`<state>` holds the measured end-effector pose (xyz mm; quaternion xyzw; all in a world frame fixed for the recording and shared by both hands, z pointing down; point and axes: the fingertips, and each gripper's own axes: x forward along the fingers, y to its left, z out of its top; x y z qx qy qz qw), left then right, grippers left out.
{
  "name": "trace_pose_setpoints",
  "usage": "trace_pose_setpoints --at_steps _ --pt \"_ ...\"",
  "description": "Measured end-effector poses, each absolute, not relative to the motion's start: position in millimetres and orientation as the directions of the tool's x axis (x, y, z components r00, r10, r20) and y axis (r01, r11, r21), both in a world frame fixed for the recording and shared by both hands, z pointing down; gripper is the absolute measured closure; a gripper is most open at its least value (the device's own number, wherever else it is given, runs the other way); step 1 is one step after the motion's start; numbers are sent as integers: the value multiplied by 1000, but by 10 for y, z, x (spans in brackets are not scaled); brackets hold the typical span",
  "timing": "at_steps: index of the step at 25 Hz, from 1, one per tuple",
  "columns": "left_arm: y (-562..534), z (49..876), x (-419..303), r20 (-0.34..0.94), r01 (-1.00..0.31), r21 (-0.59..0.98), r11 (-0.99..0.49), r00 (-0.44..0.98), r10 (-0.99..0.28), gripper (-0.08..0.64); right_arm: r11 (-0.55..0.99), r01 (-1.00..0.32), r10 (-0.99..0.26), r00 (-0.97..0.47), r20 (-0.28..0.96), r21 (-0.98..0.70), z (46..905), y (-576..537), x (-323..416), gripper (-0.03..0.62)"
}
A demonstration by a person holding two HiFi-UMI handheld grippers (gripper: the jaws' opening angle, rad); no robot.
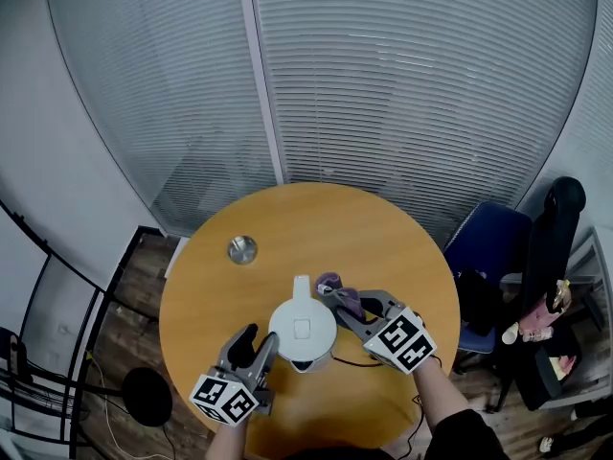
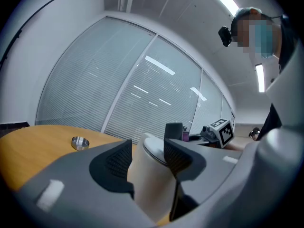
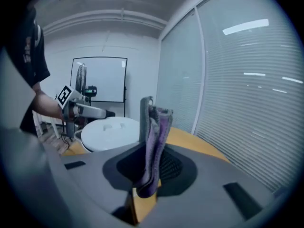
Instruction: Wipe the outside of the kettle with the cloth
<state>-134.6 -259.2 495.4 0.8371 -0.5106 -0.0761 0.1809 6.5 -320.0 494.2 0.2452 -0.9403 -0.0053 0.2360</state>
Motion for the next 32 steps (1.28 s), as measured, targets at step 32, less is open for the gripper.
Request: trace_pose_setpoints --at_steps 32 --pt "-2615 4972 -1348 41 -797 424 -430 491 -870 365 631 -758 -500 -561 659 -167 6732 -3051 391 528"
